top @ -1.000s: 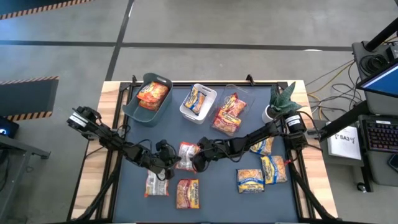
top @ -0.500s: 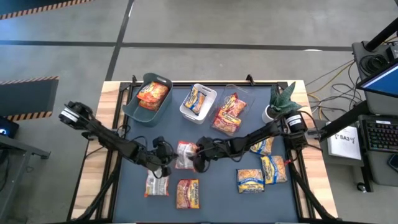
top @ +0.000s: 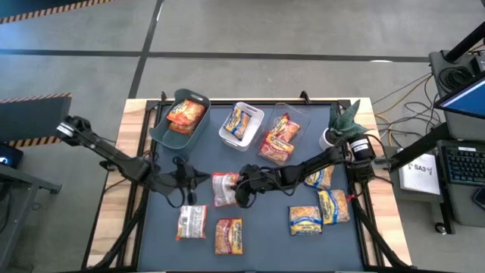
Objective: Sort Maruchan noodles
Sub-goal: Put the orange noodle pack into the blue bin
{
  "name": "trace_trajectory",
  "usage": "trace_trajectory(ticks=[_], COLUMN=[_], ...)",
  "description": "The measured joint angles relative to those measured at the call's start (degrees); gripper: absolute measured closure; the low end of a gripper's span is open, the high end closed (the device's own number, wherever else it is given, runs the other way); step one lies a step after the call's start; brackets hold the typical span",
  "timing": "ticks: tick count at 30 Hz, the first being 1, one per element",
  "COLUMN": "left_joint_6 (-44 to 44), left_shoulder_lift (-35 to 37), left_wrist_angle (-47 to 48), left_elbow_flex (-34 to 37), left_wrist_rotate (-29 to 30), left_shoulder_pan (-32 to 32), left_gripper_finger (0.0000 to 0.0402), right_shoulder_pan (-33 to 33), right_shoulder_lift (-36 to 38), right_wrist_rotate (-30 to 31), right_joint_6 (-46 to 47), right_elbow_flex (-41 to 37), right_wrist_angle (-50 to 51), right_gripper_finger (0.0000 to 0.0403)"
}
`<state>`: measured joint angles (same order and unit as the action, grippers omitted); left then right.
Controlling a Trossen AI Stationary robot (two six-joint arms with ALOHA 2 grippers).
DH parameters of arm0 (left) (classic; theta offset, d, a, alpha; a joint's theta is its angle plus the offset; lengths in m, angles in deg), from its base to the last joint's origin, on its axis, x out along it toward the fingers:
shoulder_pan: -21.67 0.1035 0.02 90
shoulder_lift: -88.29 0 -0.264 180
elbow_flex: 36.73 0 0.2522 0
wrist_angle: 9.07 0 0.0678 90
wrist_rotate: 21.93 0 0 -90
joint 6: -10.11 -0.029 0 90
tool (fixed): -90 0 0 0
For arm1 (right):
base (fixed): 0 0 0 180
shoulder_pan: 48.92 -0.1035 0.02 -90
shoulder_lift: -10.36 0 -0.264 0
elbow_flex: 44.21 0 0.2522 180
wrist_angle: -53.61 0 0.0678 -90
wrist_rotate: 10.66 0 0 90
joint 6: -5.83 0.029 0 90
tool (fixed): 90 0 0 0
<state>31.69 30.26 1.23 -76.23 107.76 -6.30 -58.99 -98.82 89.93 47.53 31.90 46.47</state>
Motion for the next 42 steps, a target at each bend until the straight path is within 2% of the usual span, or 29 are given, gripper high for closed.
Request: trace_trajectory(ticks=[5,11,16,20,26,32,37,42], left_joint_6=[-4.6,-16.87,-27.86,-33.96,-36.88,-39.04,-40.46,-40.12], left_shoulder_lift=[6.1,15.06,21.08,24.77,28.71,32.34,34.62,35.51], left_wrist_angle=[0.02,1.4,1.29,1.35,1.26,1.54,1.51,3.7], left_elbow_flex=[-0.04,-3.3,-6.82,-9.49,-10.5,-9.53,-9.53,-9.37], left_wrist_rotate=[5.42,15.88,20.86,21.35,21.32,21.32,21.3,21.29], left_shoulder_pan=[-0.04,-0.04,-0.04,-0.04,-0.04,-0.04,-0.04,-0.05], left_gripper_finger=[0.0402,0.0402,0.0402,0.0402,0.0402,0.0402,0.0402,0.0402], right_shoulder_pan=[-0.02,0.78,3.13,6.16,10.68,15.43,17.85,18.8], right_shoulder_lift=[1.12,1.28,1.28,1.17,1.09,0.53,-5.14,-11.67], right_wrist_rotate=[0.13,0.1,-0.03,1.93,3.15,2.84,0.47,0.16], right_joint_6=[-5.07,-12.09,-20.83,-31.47,-48.87,-50.1,-48.9,-51.82], right_elbow_flex=[0.62,5.39,11.55,18.24,25.38,25.66,27.52,34.04], right_wrist_angle=[-0.94,-0.19,1.83,1.71,-1.87,-5.39,-12.25,-12.87], right_gripper_finger=[0.0388,0.0393,0.0394,0.0394,0.0394,0.0394,0.0394,0.0394])
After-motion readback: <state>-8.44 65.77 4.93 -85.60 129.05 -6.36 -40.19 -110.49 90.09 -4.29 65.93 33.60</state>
